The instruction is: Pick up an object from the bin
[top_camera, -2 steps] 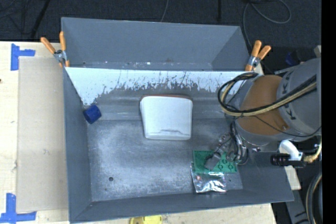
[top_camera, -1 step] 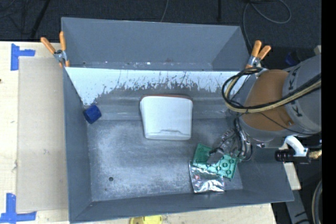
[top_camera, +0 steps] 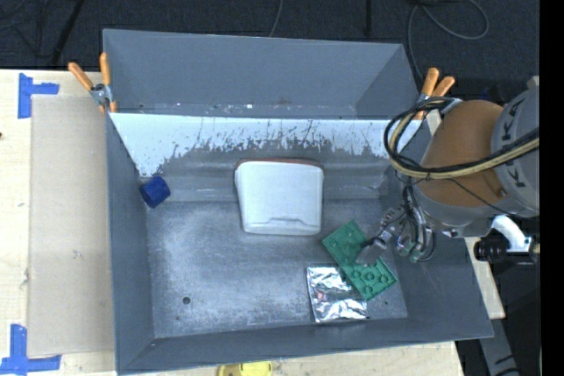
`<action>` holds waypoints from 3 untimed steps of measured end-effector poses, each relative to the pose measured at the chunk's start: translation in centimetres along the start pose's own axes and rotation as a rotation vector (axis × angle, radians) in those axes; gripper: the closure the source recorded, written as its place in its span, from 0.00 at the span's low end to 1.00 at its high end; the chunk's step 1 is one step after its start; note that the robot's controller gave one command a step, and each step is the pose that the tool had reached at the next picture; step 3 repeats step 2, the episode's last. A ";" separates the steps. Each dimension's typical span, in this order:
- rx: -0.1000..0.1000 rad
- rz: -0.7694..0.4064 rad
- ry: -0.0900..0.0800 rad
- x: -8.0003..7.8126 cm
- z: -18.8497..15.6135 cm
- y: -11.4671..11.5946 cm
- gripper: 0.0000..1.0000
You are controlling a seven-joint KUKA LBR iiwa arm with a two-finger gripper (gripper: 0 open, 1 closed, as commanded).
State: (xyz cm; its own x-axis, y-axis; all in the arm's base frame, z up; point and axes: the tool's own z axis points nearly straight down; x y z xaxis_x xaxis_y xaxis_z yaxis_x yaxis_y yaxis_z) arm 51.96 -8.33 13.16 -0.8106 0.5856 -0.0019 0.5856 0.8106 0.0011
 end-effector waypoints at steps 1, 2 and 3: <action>-0.001 -0.008 -0.001 -0.1 -5.0 0.0 1.00; 0.002 -0.016 0.002 -0.1 -5.2 0.0 1.00; 0.002 -0.016 0.002 -0.1 -5.2 0.0 1.00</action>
Offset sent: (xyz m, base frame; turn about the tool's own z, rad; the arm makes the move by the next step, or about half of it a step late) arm 0.0002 -0.0001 0.0476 0.0000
